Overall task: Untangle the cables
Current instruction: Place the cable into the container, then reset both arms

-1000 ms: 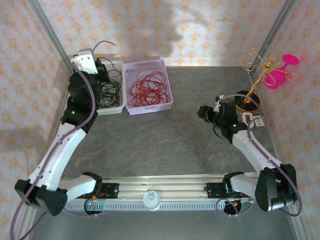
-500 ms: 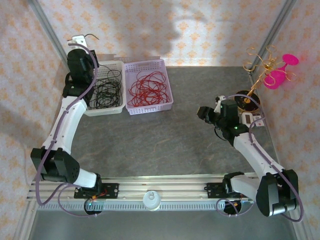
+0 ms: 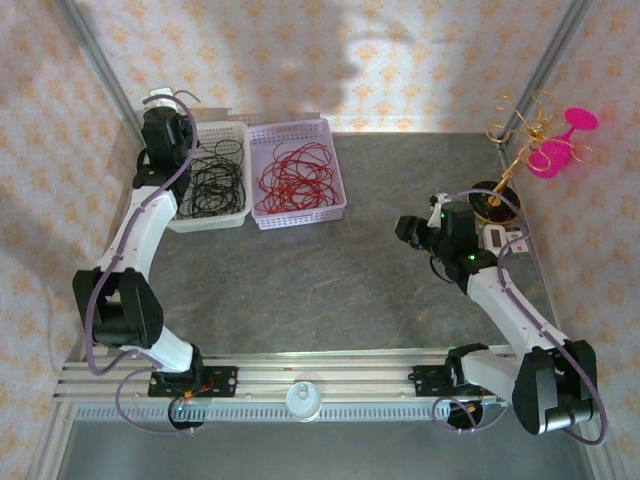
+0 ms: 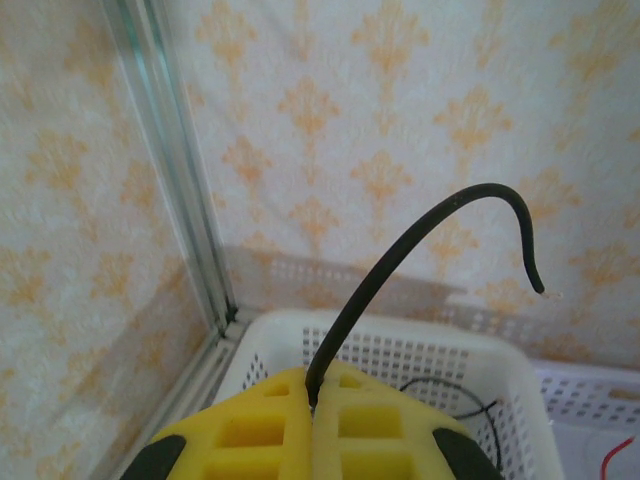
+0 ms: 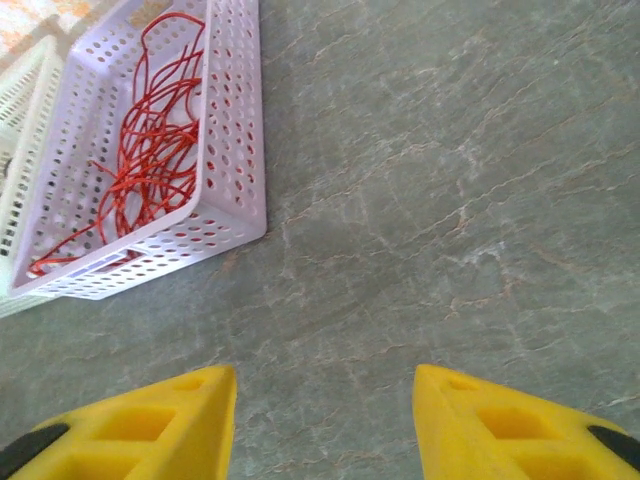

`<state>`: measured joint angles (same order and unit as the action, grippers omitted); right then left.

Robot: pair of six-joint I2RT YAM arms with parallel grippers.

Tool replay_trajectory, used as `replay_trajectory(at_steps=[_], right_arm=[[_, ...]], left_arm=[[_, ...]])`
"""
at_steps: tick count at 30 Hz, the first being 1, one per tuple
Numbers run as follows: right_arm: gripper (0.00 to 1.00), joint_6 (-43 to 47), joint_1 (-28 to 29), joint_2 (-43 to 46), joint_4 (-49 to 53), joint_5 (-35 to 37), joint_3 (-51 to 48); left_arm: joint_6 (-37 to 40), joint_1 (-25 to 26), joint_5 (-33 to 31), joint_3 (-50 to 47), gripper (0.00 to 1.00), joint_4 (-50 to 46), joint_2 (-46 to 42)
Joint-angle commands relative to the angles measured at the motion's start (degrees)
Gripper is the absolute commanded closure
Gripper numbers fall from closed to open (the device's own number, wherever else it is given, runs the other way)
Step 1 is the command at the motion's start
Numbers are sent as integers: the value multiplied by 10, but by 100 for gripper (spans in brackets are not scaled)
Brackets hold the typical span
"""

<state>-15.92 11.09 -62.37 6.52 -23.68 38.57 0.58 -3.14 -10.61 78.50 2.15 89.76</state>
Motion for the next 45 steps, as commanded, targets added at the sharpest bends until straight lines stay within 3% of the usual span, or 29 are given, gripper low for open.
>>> replay_trajectory(at_steps=[1, 6, 9, 11, 14, 22, 27, 33, 39, 45], right_arm=[[51, 32, -1, 14, 4, 83, -8], [48, 28, -1, 26, -43, 192, -34], [45, 51, -2, 38, -132, 266, -79], [41, 99, -2, 47, -231, 297, -131], [34, 151, -2, 38, -304, 319, -169], [28, 183, -12, 11, -424, 370, -223], [26, 199, -43, 19, -507, 334, -266], [25, 182, -108, 3, -642, 239, -316], [25, 169, -130, -98, -782, 174, -336], [23, 179, -132, -228, -923, 114, -339]], left_arm=[[-24, -12, 17, -20, 100, 9, 37], [-44, -15, 21, -33, 100, -14, 94], [-55, -14, 29, -28, 100, -39, 120], [-66, -14, 40, -25, 88, -57, 131], [-74, -14, 55, -23, 50, -83, 135], [-84, -14, 111, -42, 21, -118, 57], [-92, -8, 165, -84, 23, -127, -36], [-131, 15, 197, -254, 25, -45, -190], [-165, 20, 207, -417, 26, 40, -304], [-198, 20, 268, -526, 27, 128, -360]])
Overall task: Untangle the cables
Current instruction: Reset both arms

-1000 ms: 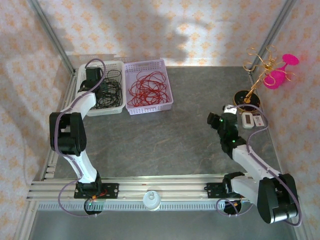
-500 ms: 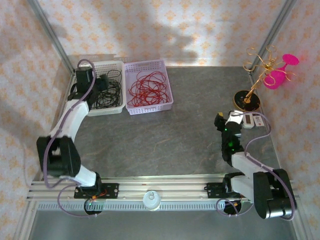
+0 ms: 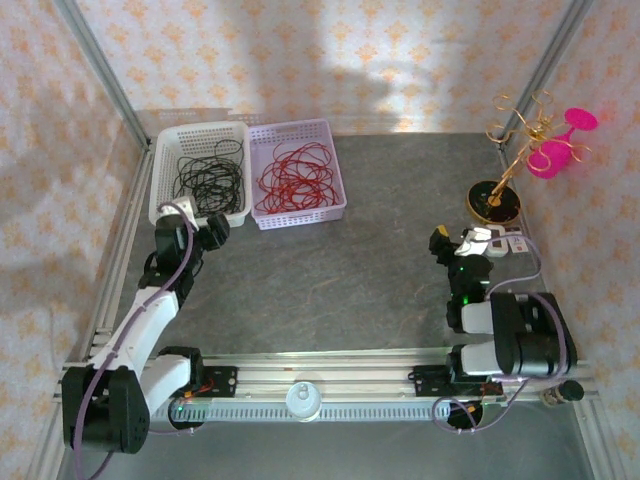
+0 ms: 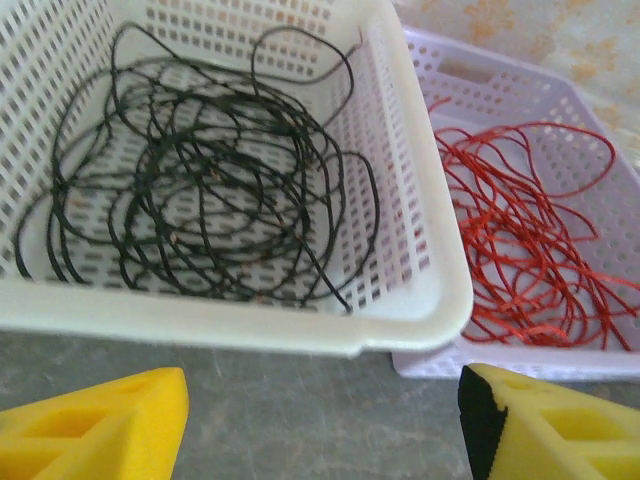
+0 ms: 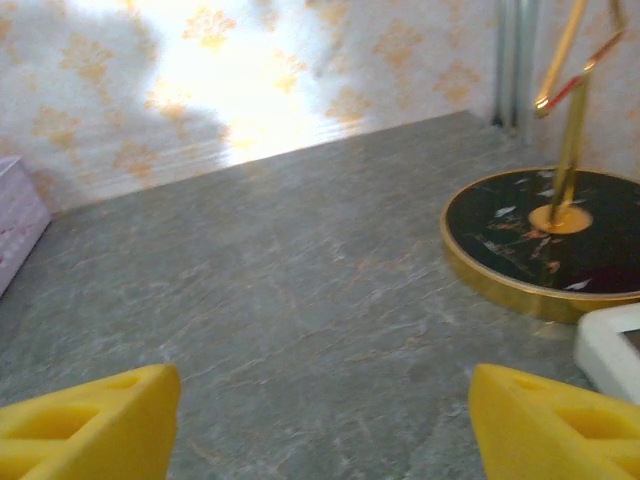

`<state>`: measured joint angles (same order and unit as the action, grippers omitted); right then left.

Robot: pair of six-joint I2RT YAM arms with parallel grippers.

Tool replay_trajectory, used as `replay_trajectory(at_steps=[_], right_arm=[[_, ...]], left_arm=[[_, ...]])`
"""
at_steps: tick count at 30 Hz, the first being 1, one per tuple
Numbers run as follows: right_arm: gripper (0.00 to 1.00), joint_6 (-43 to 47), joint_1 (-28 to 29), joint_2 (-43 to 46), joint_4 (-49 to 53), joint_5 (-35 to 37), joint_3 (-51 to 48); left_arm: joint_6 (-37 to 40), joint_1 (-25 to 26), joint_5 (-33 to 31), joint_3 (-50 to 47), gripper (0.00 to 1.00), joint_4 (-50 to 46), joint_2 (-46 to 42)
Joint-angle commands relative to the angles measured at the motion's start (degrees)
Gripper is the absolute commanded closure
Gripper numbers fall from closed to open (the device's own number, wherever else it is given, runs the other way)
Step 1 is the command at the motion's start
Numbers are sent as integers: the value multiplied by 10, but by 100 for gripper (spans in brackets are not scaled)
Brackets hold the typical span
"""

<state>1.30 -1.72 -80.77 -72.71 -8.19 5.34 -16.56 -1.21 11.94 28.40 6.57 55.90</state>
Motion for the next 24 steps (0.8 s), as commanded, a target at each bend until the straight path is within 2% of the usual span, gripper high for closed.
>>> replay_trajectory(at_steps=[1, 2, 3, 4, 5, 9, 11, 14, 18, 21, 22, 24], right_arm=[[21, 2, -4, -74, -175, -41, -10], [20, 1, -4, -74, -155, -36, -4], [16, 1, -4, -57, -91, -27, 13], [9, -6, -3, -46, -23, 6, 40], [0, -19, -3, -60, -19, 29, 57], [0, 1, 20, -64, 6, 50, 73], [0, 2, 21, -63, 10, 51, 73], [0, 2, 21, -63, 10, 53, 74], [0, 2, 22, -63, 10, 54, 74], [0, 2, 22, -63, 11, 53, 74], [0, 2, 22, -63, 10, 53, 74], [0, 3, 22, -64, 11, 54, 74]], left_arm=[[-29, 2, 46, -42, 27, 96, -31], [-31, 2, 45, -57, 27, 105, -41], [-31, 2, 41, -69, 27, 111, -51], [-29, 2, 33, -82, 25, 118, -62], [-24, 2, 19, -92, 23, 122, -74], [-6, 2, -73, -110, 15, 117, -97], [16, 2, -103, -119, 7, 136, -95], [61, 2, -152, -170, 4, 232, -88], [124, 1, -198, -246, 2, 421, -37], [142, -2, -183, -227, 1, 471, 61], [147, -2, -152, -196, 1, 435, 87], [157, -1, -115, -174, 1, 465, 139]])
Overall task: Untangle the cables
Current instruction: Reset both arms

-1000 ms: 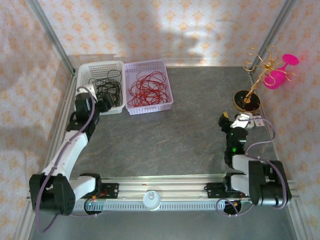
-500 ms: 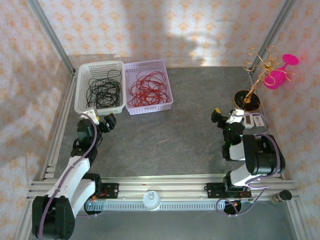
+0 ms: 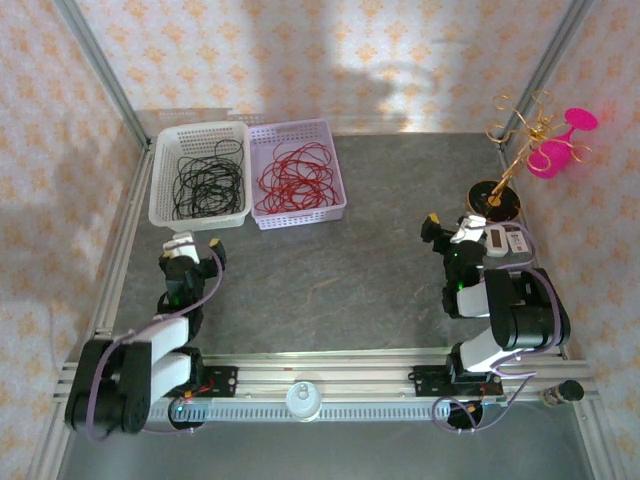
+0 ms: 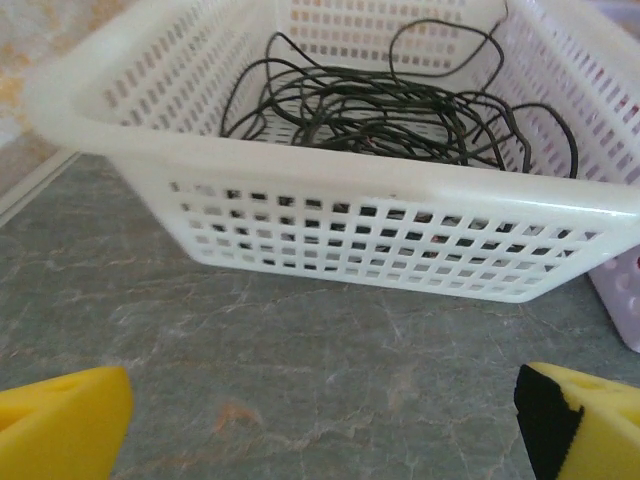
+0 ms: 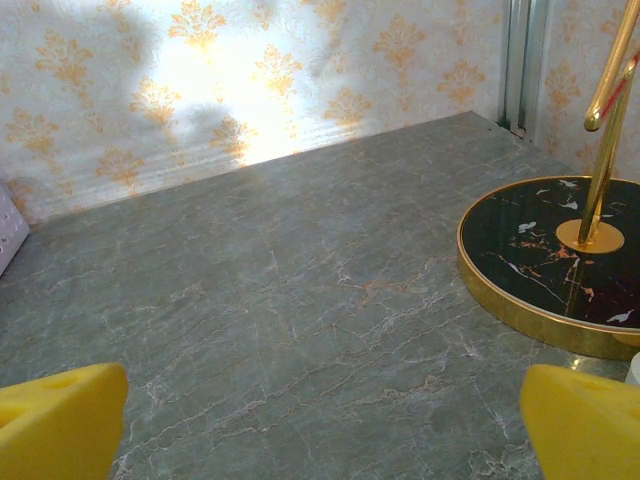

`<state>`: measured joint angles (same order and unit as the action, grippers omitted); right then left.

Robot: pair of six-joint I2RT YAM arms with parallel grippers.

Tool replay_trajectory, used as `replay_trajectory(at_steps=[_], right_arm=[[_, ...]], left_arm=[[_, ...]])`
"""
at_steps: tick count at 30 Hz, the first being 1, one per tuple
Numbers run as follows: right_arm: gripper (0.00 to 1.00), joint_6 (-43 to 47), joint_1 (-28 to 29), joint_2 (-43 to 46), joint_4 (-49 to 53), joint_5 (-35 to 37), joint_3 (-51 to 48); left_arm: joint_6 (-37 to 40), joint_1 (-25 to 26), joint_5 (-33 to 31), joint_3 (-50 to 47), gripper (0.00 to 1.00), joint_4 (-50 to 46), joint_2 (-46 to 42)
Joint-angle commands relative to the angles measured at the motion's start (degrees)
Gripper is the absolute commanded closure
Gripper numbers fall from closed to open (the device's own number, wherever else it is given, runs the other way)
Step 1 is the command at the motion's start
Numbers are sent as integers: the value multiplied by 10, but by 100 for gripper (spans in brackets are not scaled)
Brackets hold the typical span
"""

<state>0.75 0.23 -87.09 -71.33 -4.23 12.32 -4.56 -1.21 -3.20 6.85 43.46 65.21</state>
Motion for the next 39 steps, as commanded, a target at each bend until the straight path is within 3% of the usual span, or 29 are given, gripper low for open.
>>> replay_trajectory(at_steps=[1, 9, 14, 19, 22, 24, 26, 28, 39], right_arm=[[0, 9, 3, 0, -3, 14, 4], [0, 9, 3, 0, -3, 16, 4], [0, 9, 4, 0, -3, 16, 4], [0, 9, 4, 0, -3, 16, 5], [0, 8, 4, 0, -3, 16, 5], [0, 8, 4, 0, -3, 16, 4], [0, 8, 5, 0, -3, 16, 4], [0, 9, 4, 0, -3, 16, 4], [0, 9, 4, 0, -3, 16, 4]], left_arm=[[34, -2, 45, 52, 1, 110, 66], [42, -5, 80, 54, 1, 321, 226], [42, -13, 110, 6, 1, 426, 232], [53, -13, 137, 36, 1, 351, 224], [59, -14, 156, 21, 1, 391, 227], [53, -13, 136, 21, 1, 388, 226], [18, -12, 40, 43, 1, 341, 228], [19, -8, 22, 53, 1, 314, 223], [27, -4, 32, 54, 1, 321, 227]])
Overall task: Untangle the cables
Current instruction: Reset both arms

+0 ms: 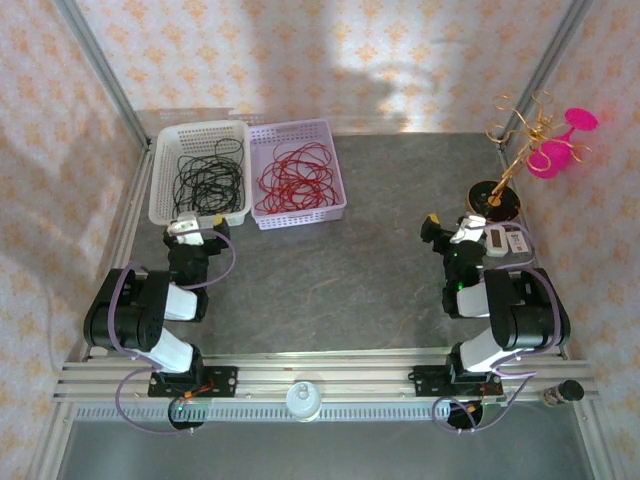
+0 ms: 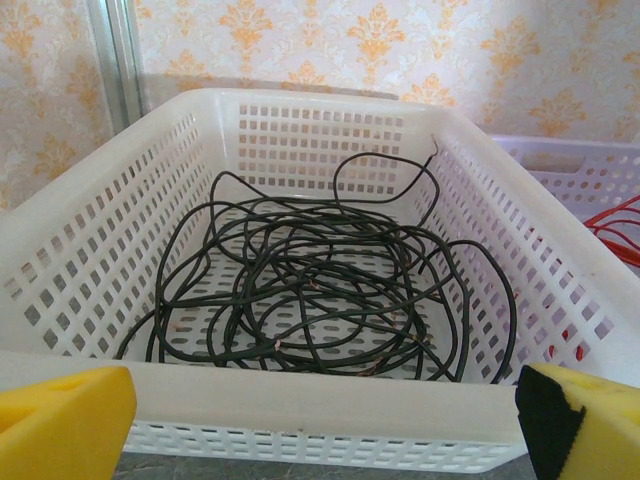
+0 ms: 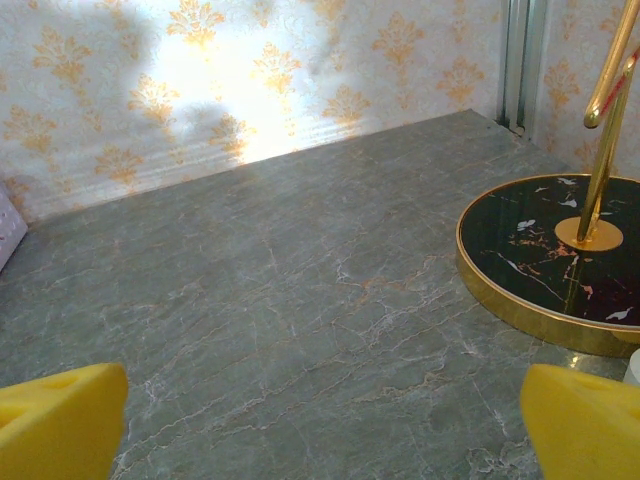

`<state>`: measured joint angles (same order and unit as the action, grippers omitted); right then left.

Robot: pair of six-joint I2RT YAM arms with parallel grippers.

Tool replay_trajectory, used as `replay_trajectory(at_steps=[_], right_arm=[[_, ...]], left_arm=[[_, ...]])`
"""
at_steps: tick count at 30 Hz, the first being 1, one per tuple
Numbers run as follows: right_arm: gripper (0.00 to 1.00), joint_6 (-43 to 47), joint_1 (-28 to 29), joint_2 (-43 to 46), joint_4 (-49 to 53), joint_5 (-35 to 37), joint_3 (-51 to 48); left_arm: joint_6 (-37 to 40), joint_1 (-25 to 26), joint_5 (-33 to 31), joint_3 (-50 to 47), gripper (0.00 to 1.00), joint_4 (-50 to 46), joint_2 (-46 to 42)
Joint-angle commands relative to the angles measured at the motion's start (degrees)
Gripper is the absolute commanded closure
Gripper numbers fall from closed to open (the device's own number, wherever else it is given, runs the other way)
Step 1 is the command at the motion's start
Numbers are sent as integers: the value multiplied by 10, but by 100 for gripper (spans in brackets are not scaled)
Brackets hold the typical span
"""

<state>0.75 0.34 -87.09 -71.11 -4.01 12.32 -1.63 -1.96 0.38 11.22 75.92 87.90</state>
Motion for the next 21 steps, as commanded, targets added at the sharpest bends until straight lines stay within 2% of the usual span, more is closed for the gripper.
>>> replay_trajectory(at_steps=[1, 21], right_arm=[[0, 9, 3, 0, -5, 14, 4], [0, 8, 3, 0, -5, 14, 4]], left_arm=[[0, 4, -3, 10, 1, -3, 1], [2, 7, -1, 13, 1, -9, 0]])
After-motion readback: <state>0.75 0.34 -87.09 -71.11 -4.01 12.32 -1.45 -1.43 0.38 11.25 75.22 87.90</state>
